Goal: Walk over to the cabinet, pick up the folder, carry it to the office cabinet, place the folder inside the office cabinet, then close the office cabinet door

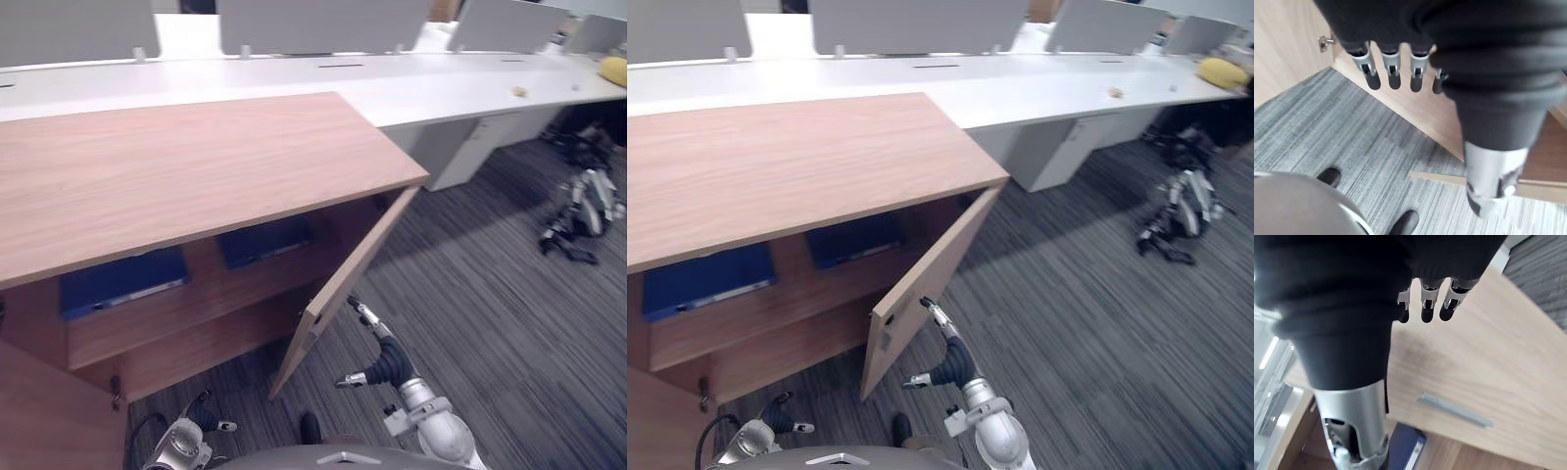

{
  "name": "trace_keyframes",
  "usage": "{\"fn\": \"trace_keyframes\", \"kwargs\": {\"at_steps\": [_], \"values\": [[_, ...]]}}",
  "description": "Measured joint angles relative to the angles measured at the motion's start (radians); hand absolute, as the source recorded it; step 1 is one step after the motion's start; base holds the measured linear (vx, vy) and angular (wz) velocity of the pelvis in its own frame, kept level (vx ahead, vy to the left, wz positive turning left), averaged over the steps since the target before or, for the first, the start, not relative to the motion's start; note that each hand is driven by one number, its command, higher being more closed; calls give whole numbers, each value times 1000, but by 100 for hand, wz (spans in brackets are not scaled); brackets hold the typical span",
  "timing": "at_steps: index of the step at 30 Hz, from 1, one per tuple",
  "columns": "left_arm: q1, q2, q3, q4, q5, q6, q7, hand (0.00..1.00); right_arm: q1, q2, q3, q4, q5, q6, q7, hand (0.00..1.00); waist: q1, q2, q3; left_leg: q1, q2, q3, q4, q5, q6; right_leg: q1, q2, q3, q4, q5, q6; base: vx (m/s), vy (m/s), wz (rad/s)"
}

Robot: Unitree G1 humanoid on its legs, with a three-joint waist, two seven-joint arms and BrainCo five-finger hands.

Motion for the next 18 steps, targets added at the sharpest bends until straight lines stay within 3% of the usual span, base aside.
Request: {"fn": "trace_keyframes", "kwargs": {"at_steps": [4, 9, 18], "values": [[9, 0, 26, 2, -3, 2, 19, 0, -113, -2, -2, 158, 20, 25, -4, 0, 19, 16, 1, -15, -19, -52, -17, 21, 9, 5, -18, -49, -1, -6, 6, 26, 15, 44], [24, -12, 61, 2, -51, 2, 30, 0, -216, 24, -11, 292, 22, 37, -71, 0, 43, 37, 4, -30, -39, -125, -52, 60, 14, 16, -37, -111, -9, -8, 7, -20, -4, 42], [61, -19, 108, 1, -78, 11, 59, 0, -295, 78, -76, 475, 14, 44, -115, 0, 67, 43, 6, -1, -47, -185, -165, 145, 6, 32, -40, -174, -16, -14, 14, -53, -33, 24]]}}
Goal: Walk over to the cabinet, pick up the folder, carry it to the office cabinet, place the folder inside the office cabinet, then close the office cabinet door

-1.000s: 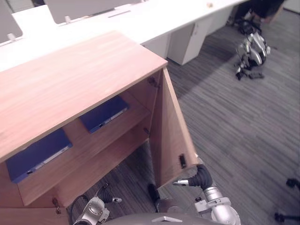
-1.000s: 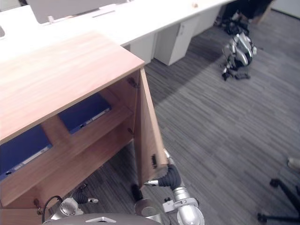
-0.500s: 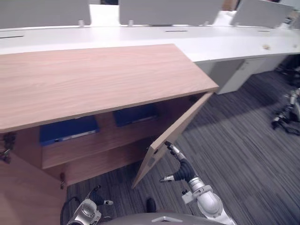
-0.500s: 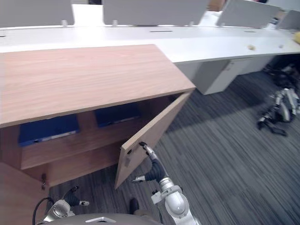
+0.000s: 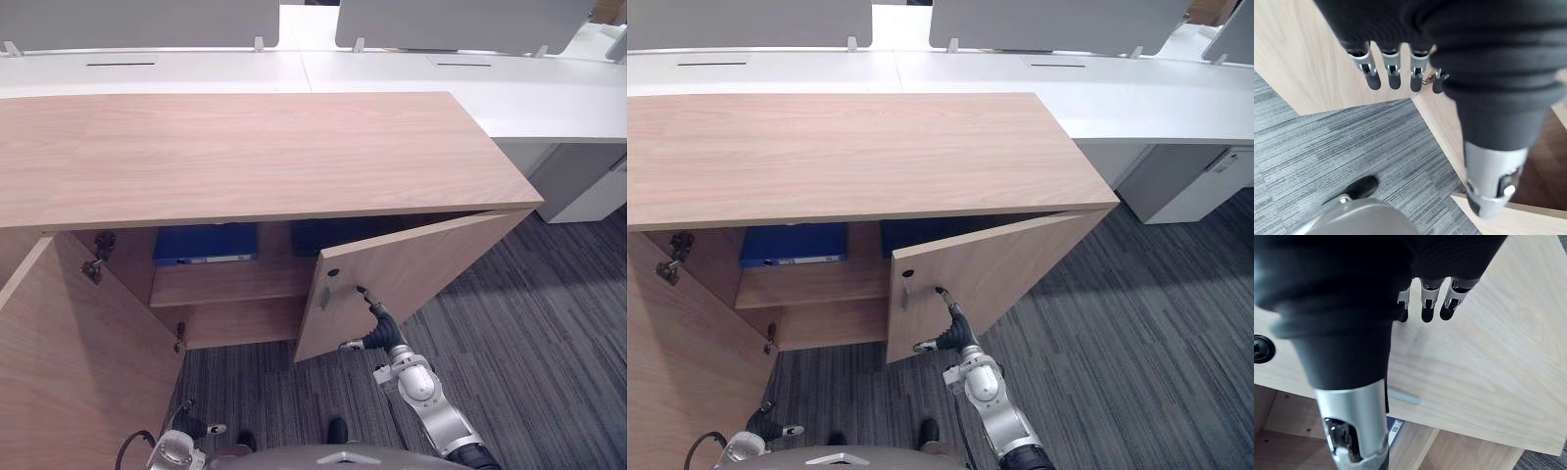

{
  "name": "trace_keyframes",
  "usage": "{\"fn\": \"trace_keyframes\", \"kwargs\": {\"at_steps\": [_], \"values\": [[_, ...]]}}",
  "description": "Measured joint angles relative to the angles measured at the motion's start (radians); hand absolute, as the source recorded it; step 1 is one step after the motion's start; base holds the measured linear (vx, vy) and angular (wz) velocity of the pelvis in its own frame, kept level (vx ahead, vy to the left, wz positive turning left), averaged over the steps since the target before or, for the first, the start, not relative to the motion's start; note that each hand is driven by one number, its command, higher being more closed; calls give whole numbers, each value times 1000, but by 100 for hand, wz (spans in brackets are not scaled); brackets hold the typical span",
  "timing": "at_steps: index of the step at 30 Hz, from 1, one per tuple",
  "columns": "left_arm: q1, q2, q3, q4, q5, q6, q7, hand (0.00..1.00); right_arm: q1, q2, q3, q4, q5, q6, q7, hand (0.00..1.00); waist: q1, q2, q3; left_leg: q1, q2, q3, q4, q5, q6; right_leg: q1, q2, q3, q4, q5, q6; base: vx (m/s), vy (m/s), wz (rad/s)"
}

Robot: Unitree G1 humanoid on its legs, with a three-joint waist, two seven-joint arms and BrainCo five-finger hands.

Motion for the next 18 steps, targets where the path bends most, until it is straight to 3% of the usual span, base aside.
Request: {"fn": "trace_keyframes", "kwargs": {"at_steps": [12, 18], "values": [[20, -20, 18, 4, -51, 0, -1, 0, 20, 70, -90, 466, 1, 43, -26, 0, -1, 21, -9, 50, -9, -13, -77, 34, 4, 23, -3, -7, -9, -2, 12, -12, 0, 2], [20, -21, 18, 8, -81, 0, -1, 0, 18, 98, -182, 606, 12, 65, -34, 0, -3, 23, -7, 65, -9, 10, -80, 32, 3, 20, -3, 17, 1, -4, 13, -19, 0, -9]]}}
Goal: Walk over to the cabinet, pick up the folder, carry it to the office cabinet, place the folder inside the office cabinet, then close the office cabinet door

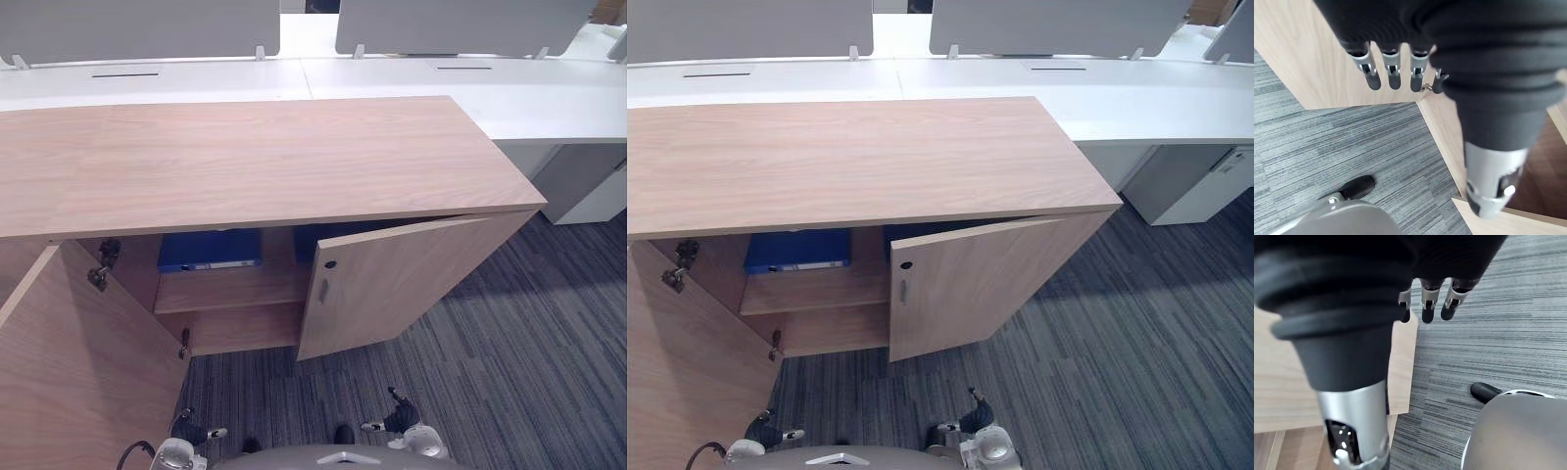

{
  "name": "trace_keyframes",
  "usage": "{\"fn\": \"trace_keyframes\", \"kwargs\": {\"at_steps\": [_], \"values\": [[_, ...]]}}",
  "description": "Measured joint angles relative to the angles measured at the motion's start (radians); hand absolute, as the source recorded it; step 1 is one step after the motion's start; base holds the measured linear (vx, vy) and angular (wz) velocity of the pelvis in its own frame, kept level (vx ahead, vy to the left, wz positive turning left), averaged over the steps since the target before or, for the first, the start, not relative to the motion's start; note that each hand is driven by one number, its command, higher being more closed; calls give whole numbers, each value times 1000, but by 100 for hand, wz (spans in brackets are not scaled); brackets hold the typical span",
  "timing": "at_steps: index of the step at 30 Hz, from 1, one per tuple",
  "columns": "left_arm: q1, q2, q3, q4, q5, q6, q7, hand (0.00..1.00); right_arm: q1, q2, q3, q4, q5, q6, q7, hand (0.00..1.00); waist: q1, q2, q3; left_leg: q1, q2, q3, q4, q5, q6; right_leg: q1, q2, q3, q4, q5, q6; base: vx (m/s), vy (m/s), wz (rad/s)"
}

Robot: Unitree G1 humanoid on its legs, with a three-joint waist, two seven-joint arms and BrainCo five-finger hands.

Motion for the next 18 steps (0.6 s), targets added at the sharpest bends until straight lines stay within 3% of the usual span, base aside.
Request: {"fn": "trace_keyframes", "kwargs": {"at_steps": [5, 6, 10, 14, 18], "values": [[-8, 2, 0, -1, -38, 0, 0, 0, -21, -1, -33, 29, 9, 17, -3, 0, -7, 0, 25, -10, 0, 20, 12, -6, -5, -71, -8, 34, 118, -55, 2, -68, -7, -12], [-18, 4, 0, -3, -46, 0, 0, 0, -26, 1, -52, 30, 10, 18, -4, 0, -10, -1, 31, -41, -3, 2, 33, -8, -1, -104, -15, 38, 171, -91, 7, -78, -32, 39], [-23, -2, 10, -10, -79, -1, 2, 0, -17, 1, -82, 46, 38, 22, -7, 0, -16, 5, 41, -77, -8, -72, 54, -7, -9, -114, -14, 32, 218, -136, 14, -14, -42, 52], [-24, -16, 41, -12, -110, -7, 5, 0, -11, 2, -96, 60, 40, 22, -27, 0, 1, 16, 41, -92, 1, -154, 34, 31, -13, -81, 8, 1, 182, -136, -8, 47, -48, 68], [-20, -40, 116, -50, -160, -12, 14, 0, -39, 7, -98, 65, 56, 23, -42, 0, 18, 16, 72, -132, 2, -213, 35, 71, -45, -80, 11, -48, 209, -152, -31, 12, -21, 71]]}}
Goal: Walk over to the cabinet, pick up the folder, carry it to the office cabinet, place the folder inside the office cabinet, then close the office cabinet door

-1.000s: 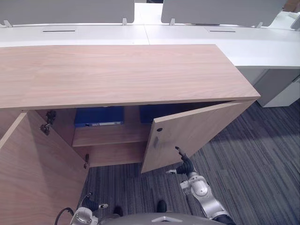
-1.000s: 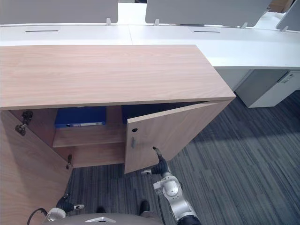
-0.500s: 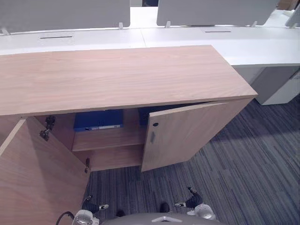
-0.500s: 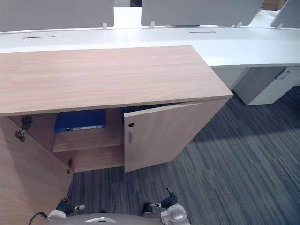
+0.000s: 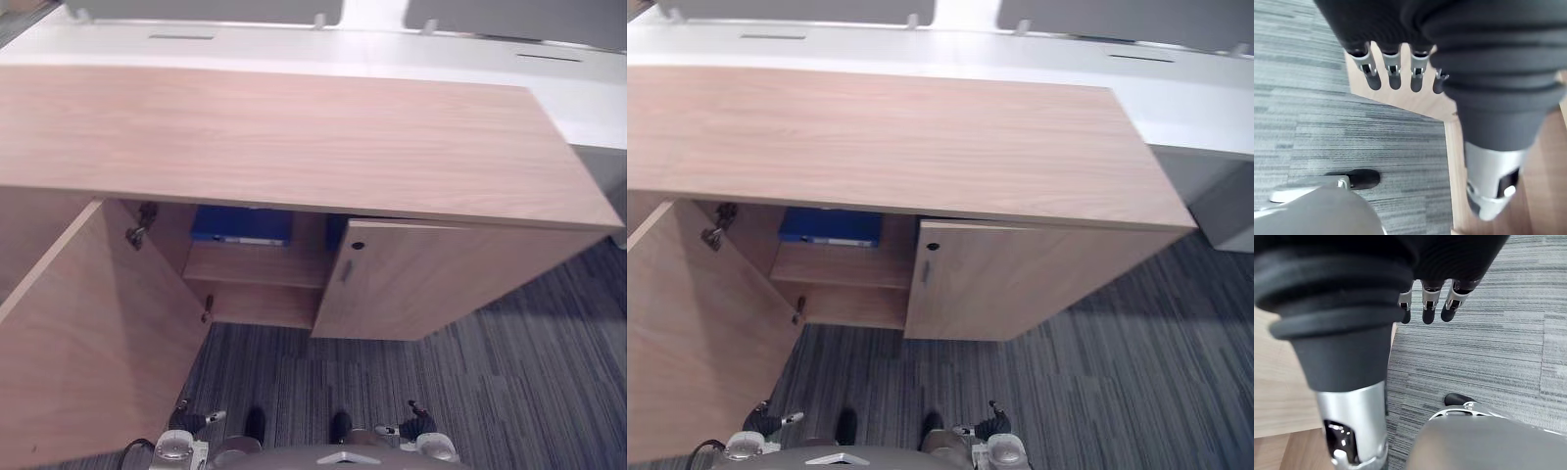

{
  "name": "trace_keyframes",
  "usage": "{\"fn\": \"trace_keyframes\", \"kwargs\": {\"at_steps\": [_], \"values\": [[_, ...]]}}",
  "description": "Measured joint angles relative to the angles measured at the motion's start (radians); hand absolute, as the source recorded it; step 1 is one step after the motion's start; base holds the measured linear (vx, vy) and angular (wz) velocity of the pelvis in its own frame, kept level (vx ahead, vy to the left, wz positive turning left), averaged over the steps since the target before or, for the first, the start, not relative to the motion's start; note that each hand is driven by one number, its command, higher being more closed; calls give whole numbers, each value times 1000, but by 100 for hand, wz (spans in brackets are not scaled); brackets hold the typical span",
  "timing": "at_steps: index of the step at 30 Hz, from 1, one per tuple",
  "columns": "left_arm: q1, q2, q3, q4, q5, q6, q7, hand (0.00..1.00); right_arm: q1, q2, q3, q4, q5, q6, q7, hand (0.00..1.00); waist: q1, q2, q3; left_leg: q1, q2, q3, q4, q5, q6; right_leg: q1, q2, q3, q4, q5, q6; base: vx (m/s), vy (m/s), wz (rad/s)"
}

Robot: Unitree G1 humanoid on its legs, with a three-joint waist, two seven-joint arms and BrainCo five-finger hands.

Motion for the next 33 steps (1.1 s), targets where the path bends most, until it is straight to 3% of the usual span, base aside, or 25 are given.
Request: {"fn": "trace_keyframes", "kwargs": {"at_steps": [2, 4, 5, 6, 9, 10, 13, 20, 24, 33], "values": [[1, -9, 14, -11, -21, -1, 11, 0, -22, 10, -1, -5, 19, 0, -4, 0, 0, -1, 3, -14, -4, 36, -25, 60, -8, -3, -19, -30, 22, -19, -13, -70, -1, 83], [-2, -25, 57, -29, -33, -1, 13, 0, -35, 38, -23, -29, 24, -2, -5, 0, 0, -8, 13, -31, 15, 211, 72, -33, 36, -5, -45, -89, 35, -23, -16, -79, 56, 74], [1, -32, 82, -32, -36, -2, 15, 0, -35, 47, -39, -43, 27, -5, -6, 0, -4, -8, 13, -36, 27, 307, 187, -112, 43, 5, -63, -111, 59, -36, -11, -64, 51, 75], [8, -40, 86, -32, -36, -2, 14, 0, -33, 48, -44, -42, 31, -6, -6, 0, -13, 3, 12, -25, 36, 343, 214, -152, 46, 23, -68, -140, 82, -59, -2, -69, 42, 73], [23, -45, 123, -35, -54, -5, 15, 0, -15, 73, -62, -38, 32, -3, -4, 0, -7, 11, 3, 12, 8, 305, 126, -116, 42, 49, -65, -136, 50, -61, 14, -90, 35, 37], [36, -41, 131, -35, -56, -5, 15, 0, -6, 74, -73, -36, 32, -3, -4, 0, -12, -1, -17, 38, -5, 278, 39, -76, 43, 69, -57, -135, 6, -51, 17, -51, 50, 47], [54, -41, 177, -30, -101, -3, 15, 0, 1, 64, -113, -21, 34, 3, -5, 0, -22, 6, -26, 67, -14, 241, -44, -29, 37, 100, -34, -133, -54, -46, 16, 15, 24, 48], [76, 33, 348, -60, -210, -5, 35, 0, -48, 63, -118, 1, 31, 13, -5, 0, -9, 14, -29, 99, -18, 219, -44, -19, 50, 156, -15, -117, -100, -6, 20, 65, -6, 10], [72, 101, 428, -201, -295, -42, 59, 0, -70, 24, -106, 0, 23, 13, -6, 0, -5, 29, -20, 107, -18, 206, -39, -19, 50, 186, -3, -134, -128, 3, 20, 58, -30, 10], [14, 239, 416, -396, -325, -106, 74, 0, -80, -16, -61, 0, 20, 12, -5, 0, 11, 31, -17, 116, -10, 205, -45, -20, 50, 205, 13, -132, -151, 14, 6, -9, -5, -1]]}}
